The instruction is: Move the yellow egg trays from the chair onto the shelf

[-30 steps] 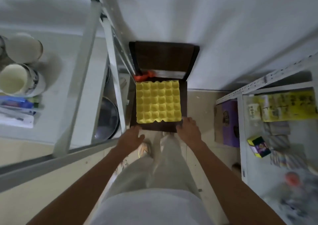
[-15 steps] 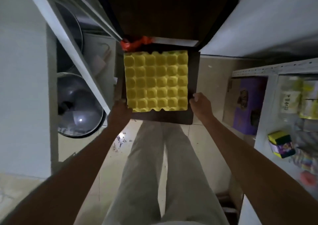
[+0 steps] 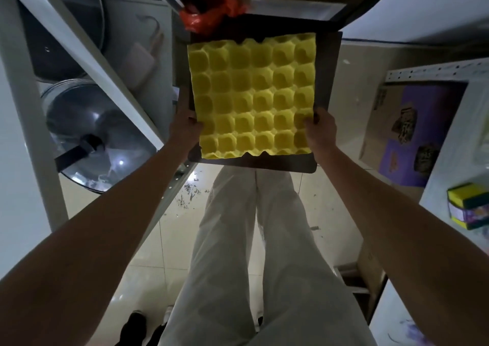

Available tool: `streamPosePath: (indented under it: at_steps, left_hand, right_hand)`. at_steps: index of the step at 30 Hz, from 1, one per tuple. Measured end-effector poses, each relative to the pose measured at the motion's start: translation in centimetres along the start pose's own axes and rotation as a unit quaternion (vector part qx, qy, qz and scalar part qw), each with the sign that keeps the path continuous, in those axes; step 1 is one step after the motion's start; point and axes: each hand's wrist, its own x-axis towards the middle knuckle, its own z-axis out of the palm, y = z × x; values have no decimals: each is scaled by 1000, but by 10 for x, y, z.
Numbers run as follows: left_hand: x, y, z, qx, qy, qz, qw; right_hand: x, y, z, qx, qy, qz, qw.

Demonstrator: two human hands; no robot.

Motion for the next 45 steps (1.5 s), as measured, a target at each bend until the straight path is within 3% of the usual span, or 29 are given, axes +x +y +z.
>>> streamPosePath:
  at_steps: [8,13,20,26,34,45]
  left_hand:
    - [-28,16,11,-10,25,24,999]
    - [-44,27,28,17,-2,69,997]
    - [-65,34,53,81,-56,138,985]
    - [-91,39,87,145,-133,229,953]
    - [-129,36,162,151,-166,258,940]
    - [-309,54,194,167,-249,330,895]
  right_hand:
    - [-14,18,-24,18,32,-17,999]
    - [-40,47,-23,85,89,41,992]
    - [-108,105,-12,195,122,131,964]
    - [-173,163,5,294,146,230,916]
    - [-245,219,8,288,252,272,883]
    - [-416,228,-100,363,349,281,817]
